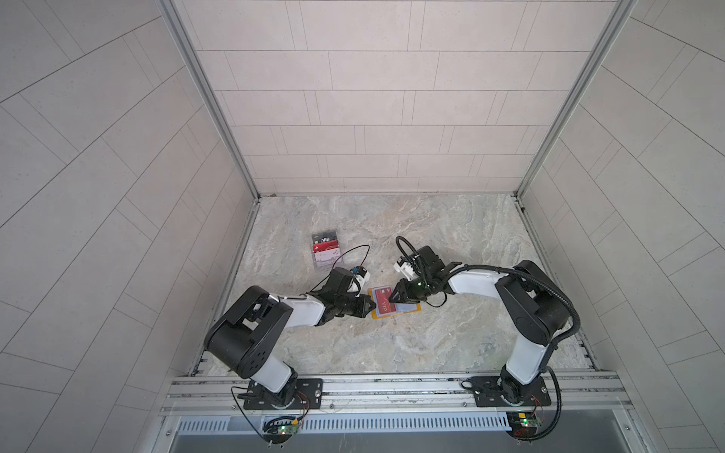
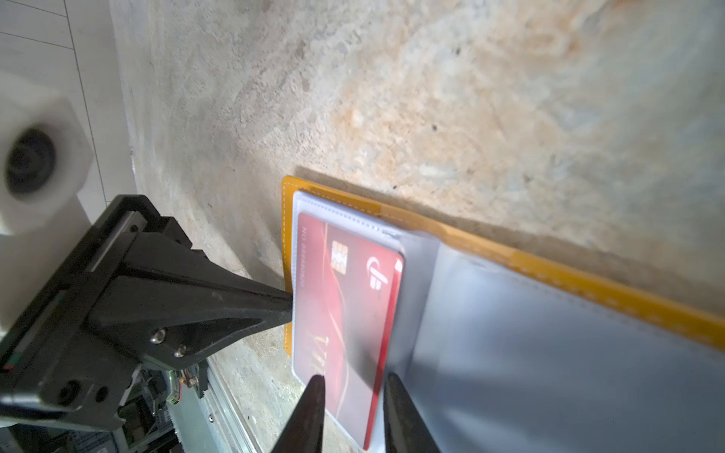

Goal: Take the credit cards out of the card holder

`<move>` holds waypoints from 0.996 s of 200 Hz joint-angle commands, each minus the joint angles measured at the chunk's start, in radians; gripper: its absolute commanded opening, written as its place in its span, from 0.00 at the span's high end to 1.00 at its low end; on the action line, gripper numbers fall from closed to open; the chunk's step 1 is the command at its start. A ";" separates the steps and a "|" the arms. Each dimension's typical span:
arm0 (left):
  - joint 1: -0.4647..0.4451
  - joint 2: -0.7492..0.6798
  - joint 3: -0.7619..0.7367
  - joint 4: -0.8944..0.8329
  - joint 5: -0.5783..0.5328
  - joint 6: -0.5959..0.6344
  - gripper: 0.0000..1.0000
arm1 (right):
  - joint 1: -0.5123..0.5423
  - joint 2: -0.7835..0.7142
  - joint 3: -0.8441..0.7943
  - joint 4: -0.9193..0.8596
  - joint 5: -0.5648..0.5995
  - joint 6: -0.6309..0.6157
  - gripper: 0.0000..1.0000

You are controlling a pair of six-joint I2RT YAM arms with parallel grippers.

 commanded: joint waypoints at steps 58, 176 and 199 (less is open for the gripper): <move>0.004 0.036 0.004 -0.116 -0.100 0.032 1.00 | -0.007 0.008 -0.036 0.096 -0.088 0.050 0.73; 0.004 0.046 0.010 -0.121 -0.101 0.036 1.00 | -0.009 0.039 0.018 -0.074 -0.079 -0.051 0.71; 0.004 0.053 0.012 -0.120 -0.101 0.037 1.00 | -0.009 0.046 0.012 -0.046 -0.121 -0.035 0.72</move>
